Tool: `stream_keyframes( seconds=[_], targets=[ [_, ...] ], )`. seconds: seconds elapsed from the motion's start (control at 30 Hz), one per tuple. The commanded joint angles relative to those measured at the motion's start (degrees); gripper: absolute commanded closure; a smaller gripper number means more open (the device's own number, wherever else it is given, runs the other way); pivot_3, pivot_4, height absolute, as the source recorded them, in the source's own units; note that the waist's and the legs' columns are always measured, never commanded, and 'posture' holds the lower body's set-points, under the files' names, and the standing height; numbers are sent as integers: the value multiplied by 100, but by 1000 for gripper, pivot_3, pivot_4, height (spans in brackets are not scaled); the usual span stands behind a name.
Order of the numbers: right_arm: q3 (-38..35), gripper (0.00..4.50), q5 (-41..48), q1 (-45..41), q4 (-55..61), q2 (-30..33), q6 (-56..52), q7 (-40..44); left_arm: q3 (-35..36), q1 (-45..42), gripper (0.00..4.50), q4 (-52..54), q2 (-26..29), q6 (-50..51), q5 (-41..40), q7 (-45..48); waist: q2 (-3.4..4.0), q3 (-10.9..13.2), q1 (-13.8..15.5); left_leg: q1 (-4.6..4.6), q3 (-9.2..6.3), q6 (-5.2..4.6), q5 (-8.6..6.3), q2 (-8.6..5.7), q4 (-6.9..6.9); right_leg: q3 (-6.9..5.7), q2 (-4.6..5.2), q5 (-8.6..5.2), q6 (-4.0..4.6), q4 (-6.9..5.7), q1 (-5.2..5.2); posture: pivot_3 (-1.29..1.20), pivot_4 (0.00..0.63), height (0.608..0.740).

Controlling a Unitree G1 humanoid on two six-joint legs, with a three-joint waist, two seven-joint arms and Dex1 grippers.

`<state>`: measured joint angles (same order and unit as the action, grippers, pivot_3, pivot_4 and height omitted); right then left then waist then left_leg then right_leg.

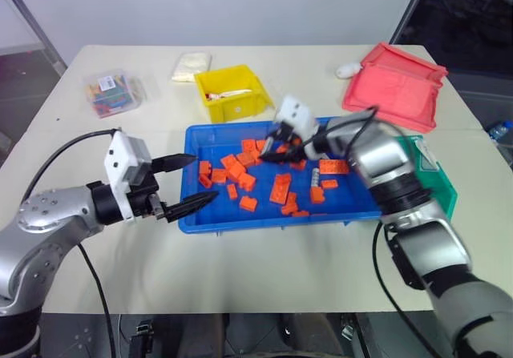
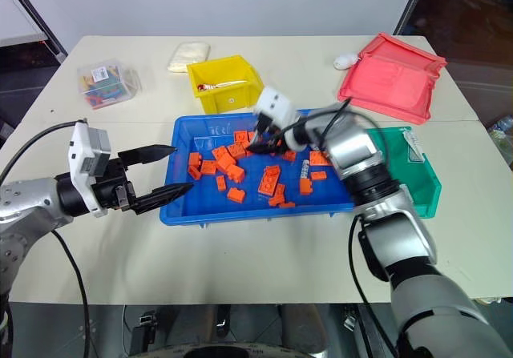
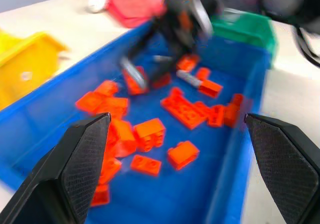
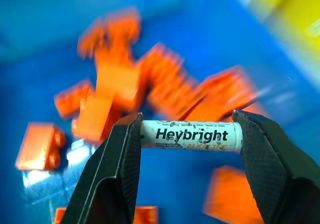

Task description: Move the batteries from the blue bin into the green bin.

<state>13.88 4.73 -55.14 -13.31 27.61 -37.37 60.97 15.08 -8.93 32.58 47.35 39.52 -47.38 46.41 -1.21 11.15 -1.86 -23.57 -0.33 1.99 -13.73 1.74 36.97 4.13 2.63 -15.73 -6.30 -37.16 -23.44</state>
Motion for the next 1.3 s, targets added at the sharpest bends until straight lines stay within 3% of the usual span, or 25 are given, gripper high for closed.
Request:
stream_keyframes(
  seconds=[0.03, 0.27, 0.43, 0.73, 0.8, 0.9, 1.13, 1.3],
  targets=[
    [-655, 2256, 347, 22, 862, 715, -653, 83, -304, -501, 0, -305, 63, -218, 176, 329, 0, 0, 43, -1, 0, 0, 0, -2, 0, 0, 1, 0, 0, 4, 1, 0, 150, 740],
    [-1572, 2256, 421, 901, 1610, 2613, -1399, -22, -974, -1191, 0, -1045, -211, -523, 560, 844, 2, 3, 97, -4, 5, -4, -3, -2, -1, 1, 0, -1, 0, 10, -1, 0, 150, 740],
    [-2200, 2256, 584, 2015, 2058, 3431, -1656, -57, -1231, -1439, 0, -1603, -359, -768, 846, 1167, 3, 3, 62, -2, 11, -8, -5, -1, 0, 6, -2, -1, 0, 10, -2, 0, 150, 740],
    [-2683, 2256, 629, 3191, 2104, 3516, -1501, -521, -1319, -1645, 0, -2093, -543, -978, 1132, 1397, 3, 3, -61, 0, 15, -9, -5, 2, 8, 13, -5, 0, -3, 6, -1, 0, 150, 740],
    [-2640, 1221, 573, 3337, 1962, 3559, -1328, -563, -1284, -1623, 0, -2083, -552, -975, 1140, 1381, 3, 3, -57, 0, 14, -9, -4, 2, 7, 12, -5, -1, -3, 5, -1, 0, 150, 740],
    [-2545, 63, 491, 3388, 1810, 3625, -1102, -656, -1168, -1524, 0, -1963, -507, -904, 1100, 1340, 3, 4, -54, 0, 13, -9, -5, 2, 8, 12, -5, -1, -3, 6, 0, 0, 150, 740],
    [-1971, 63, 353, 2356, 1541, 3651, -764, -734, -901, -1269, 0, -1710, -381, -757, 1030, 1176, 9, 6, -73, 4, 18, -9, -4, 4, 8, 17, -7, 0, -4, 3, -2, 0, 150, 740],
    [-1585, 63, 522, 1406, 1596, 3210, -950, -746, -820, -1185, 0, -1626, -383, -730, 1037, 1072, 8, 7, -66, 3, 17, -9, -4, 4, 7, 17, -6, -1, -3, 4, -2, 0, 150, 740]
  ],
)
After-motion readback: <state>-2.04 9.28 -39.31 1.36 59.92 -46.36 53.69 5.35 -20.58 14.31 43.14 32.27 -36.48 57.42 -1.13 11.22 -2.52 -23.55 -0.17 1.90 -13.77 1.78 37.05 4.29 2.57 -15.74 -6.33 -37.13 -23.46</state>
